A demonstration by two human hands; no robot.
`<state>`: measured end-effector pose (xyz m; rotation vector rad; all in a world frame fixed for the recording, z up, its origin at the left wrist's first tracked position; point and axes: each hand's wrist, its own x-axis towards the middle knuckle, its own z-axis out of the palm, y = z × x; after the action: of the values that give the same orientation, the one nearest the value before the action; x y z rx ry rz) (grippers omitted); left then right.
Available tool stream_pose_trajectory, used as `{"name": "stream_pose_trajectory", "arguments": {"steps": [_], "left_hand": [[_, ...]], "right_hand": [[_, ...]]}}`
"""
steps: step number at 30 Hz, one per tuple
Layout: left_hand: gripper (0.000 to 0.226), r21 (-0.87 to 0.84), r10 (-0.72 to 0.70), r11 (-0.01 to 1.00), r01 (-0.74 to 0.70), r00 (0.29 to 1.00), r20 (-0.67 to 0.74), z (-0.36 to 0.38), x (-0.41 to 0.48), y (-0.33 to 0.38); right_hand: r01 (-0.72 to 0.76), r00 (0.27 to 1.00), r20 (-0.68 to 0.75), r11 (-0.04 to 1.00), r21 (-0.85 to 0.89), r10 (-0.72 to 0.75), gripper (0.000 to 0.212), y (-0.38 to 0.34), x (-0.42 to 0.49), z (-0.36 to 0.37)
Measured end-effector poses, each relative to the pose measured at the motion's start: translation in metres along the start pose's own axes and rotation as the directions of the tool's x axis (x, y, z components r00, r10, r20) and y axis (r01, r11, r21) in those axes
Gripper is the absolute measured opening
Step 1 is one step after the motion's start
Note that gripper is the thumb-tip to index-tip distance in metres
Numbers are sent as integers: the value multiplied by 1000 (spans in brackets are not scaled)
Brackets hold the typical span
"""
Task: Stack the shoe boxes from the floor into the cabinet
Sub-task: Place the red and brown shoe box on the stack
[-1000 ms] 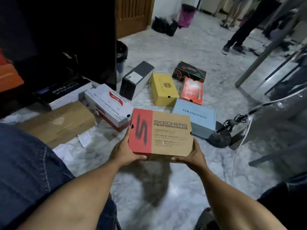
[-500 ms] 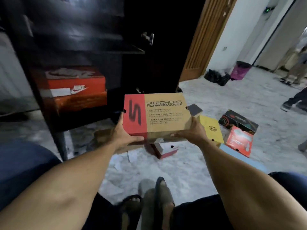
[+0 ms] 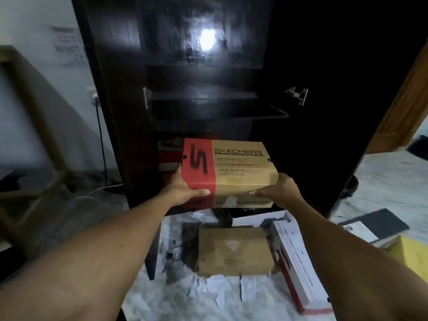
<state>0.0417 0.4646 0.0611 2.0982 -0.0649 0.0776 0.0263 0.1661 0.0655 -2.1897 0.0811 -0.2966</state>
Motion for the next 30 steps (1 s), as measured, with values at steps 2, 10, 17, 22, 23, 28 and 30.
{"name": "stream_pose_trajectory", "arguments": {"steps": [2, 10, 17, 22, 23, 28, 30], "left_hand": [[108, -35, -34, 999, 32, 998, -59, 1, 33, -9], [109, -192, -116, 980, 54, 937, -328, 4, 120, -70], [88, -181, -160, 982, 54, 747, -645, 6, 179, -79], [67, -143, -126, 990, 14, 569, -813, 23, 193, -79], [63, -136, -111, 991, -5, 551, -827, 27, 198, -79], [71, -63, -27, 997, -40, 593, -805, 40, 222, -89], [79, -44, -27, 999, -13, 627, -778, 39, 230, -99]], "right_hand": [[50, 999, -1, 999, -13, -50, 69, 0, 41, 21], [108, 994, -5, 993, 56, -107, 73, 11, 175, 106], [107, 993, -74, 978, 178, -95, 77, 24, 212, 173], [130, 973, -225, 929, 346, -52, 60, 9, 213, 201], [148, 971, -229, 922, 357, -68, 58, 7, 216, 206], [202, 977, -136, 925, 321, -166, 69, 3, 236, 228], [221, 975, -81, 926, 307, -206, 77, 6, 242, 239]]}}
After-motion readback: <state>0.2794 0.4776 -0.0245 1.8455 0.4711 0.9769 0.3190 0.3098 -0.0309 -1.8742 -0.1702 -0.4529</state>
